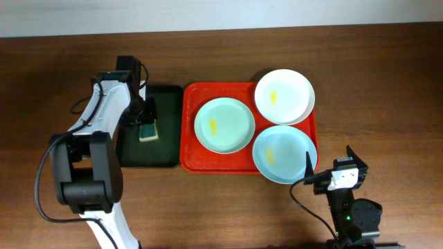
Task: Clean dirty plates on tray and stack at the side
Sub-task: 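Lower the left gripper and grasp the green-yellow sponge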
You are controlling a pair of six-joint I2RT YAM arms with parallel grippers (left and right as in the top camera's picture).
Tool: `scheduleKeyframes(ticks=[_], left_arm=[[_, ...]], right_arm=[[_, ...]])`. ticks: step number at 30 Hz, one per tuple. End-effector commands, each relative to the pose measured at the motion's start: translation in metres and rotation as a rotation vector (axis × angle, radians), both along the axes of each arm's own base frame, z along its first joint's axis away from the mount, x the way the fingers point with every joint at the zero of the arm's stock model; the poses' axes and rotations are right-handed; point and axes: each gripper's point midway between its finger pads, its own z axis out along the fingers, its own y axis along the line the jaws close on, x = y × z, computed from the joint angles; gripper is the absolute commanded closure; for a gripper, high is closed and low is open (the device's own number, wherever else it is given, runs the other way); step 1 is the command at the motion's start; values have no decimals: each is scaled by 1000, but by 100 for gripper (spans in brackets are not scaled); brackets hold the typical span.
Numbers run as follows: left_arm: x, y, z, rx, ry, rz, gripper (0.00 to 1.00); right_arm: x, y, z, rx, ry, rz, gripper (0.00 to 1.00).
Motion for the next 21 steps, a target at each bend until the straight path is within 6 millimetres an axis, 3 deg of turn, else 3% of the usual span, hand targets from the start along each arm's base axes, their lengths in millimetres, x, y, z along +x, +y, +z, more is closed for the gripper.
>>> scheduleKeyframes(ticks=[1, 12, 21], left_arm=[[1, 1, -3, 14, 4, -6, 68], [2, 1, -4, 14, 1, -6, 67], [-5, 1, -25, 14, 0, -6, 67]], right_arm=[[0, -4, -4, -5, 11, -21, 1], [0, -4, -4, -4, 11, -21, 1], [0, -4, -4, -4, 11, -21, 1]])
